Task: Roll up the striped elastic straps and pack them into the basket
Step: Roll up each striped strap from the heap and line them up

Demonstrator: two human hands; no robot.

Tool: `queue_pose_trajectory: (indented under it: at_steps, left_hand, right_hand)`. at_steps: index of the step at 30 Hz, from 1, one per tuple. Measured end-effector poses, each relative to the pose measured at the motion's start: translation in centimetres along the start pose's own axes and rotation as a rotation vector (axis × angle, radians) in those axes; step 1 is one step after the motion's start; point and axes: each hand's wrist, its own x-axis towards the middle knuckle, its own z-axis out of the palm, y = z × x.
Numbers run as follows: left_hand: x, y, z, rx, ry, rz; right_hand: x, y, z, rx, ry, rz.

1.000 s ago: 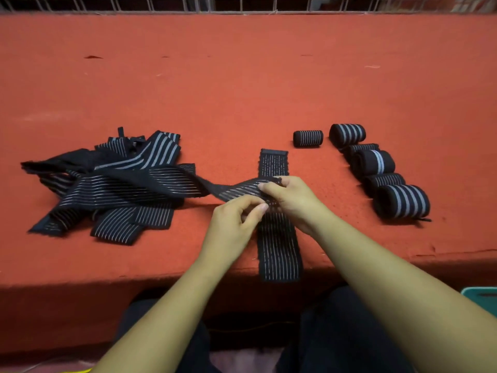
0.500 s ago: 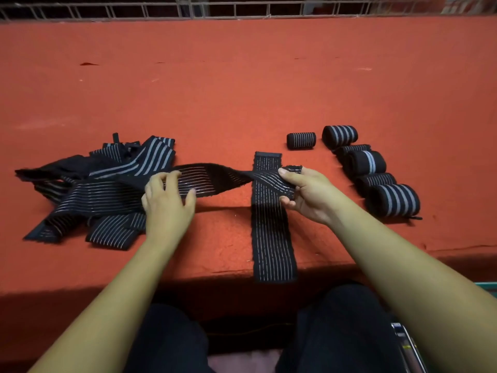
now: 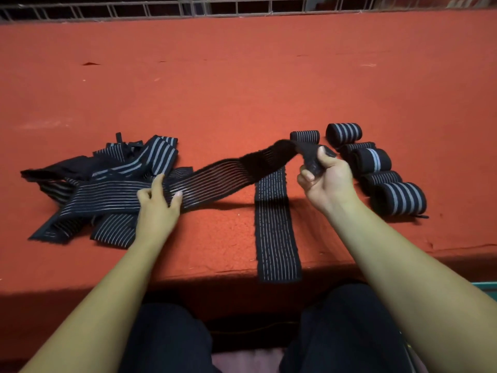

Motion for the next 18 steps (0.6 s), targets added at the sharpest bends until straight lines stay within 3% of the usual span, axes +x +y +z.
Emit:
queue_pose_trajectory:
  at_steps: [2,4,7,10,12,15,18]
  left_hand:
    - [0.7,-0.5,-0.4,0.040,-0.057,-0.058]
    - [1.0,-0.5,-0.6,0.052,-0.042,-0.018]
    - [0.7,1.8,-0.5,0.023,0.044,0.136]
    - [0.0,5.6,-0.1,-0.162,-0.001,0.288]
    - [-0.7,8.3,-0.3,-0.369,-0.116,0.342]
    - [-1.6,11.6,-1.0,-0.647,-0.421,0.418]
    - [-2.4,13.1,-1.3,-0.612,-0.670,0.524]
  right_hand:
    - [0.1,-0.9,-0.8,-0.062,0.034,-0.022]
    - [0.0,-1.6,-1.5,-0.292,0.023,-0.035]
    - [-0.8,-1.6,-1.4,-0.662,-0.143,-0.027]
    - [-2.3,-2.4,0.2,-0.903,-0.311,0.023]
    - [-3.4,-3.0,1.6,-1.079,-0.454,0.038]
    - [-4.4,-3.6,3.3,-1.156,-0.713,0.121]
    - [-4.5,-4.2,4.3,-1.244,-0.809,0.109]
